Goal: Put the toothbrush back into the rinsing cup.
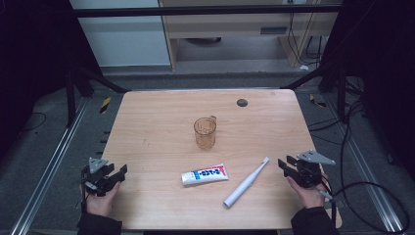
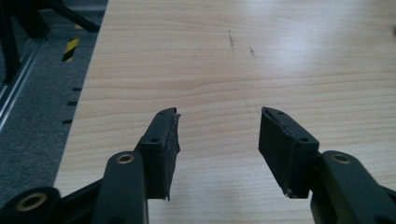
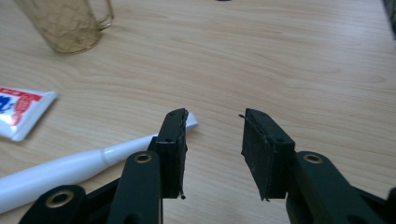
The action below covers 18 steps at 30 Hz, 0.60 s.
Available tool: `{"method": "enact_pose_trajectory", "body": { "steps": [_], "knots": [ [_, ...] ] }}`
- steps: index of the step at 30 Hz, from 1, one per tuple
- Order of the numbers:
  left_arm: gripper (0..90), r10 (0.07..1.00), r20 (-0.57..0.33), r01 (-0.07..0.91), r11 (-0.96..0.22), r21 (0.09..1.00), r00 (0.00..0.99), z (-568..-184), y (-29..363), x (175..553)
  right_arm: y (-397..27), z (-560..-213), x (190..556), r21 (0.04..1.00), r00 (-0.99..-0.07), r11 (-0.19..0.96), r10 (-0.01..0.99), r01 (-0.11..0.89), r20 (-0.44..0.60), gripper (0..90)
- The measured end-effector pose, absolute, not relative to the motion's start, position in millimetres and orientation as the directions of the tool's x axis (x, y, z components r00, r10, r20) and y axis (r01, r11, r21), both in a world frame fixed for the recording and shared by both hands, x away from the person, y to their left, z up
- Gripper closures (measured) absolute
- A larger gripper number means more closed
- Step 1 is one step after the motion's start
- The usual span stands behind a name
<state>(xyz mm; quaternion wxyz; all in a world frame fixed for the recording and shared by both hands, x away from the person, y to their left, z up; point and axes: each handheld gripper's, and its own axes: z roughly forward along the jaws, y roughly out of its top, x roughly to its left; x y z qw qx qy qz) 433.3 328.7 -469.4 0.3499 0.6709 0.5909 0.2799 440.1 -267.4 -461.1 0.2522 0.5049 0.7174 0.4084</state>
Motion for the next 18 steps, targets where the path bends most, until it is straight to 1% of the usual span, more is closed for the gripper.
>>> {"method": "enact_pose_trajectory", "body": {
  "steps": [3, 7, 17, 18],
  "knots": [
    [44.3, 0.988, -0.036, 0.6, -0.061, 0.798, 0.149, -469.0, 327.8, 433.2, -260.4, -459.1, 438.7, 0.84, -0.388, 0.177, 0.921, 0.512, 0.043, 61.8],
    [41.4, 0.986, -0.051, 0.594, -0.055, 0.803, 0.16, -467.6, 328.7, 432.4, -244.7, -452.8, 434.6, 0.839, -0.441, 0.192, 0.895, 0.51, 0.063, 65.7],
    [34.8, 0.979, -0.044, 0.592, -0.083, 0.802, 0.197, -466.6, 323.7, 434.2, -220.2, -443.8, 426.7, 0.831, -0.506, 0.228, 0.86, 0.507, 0.073, 72.8],
    [34.8, 0.979, -0.042, 0.592, -0.087, 0.801, 0.201, -466.6, 322.9, 434.3, -213.3, -443.6, 425.1, 0.825, -0.524, 0.239, 0.848, 0.512, 0.079, 75.6]
  ]
}}
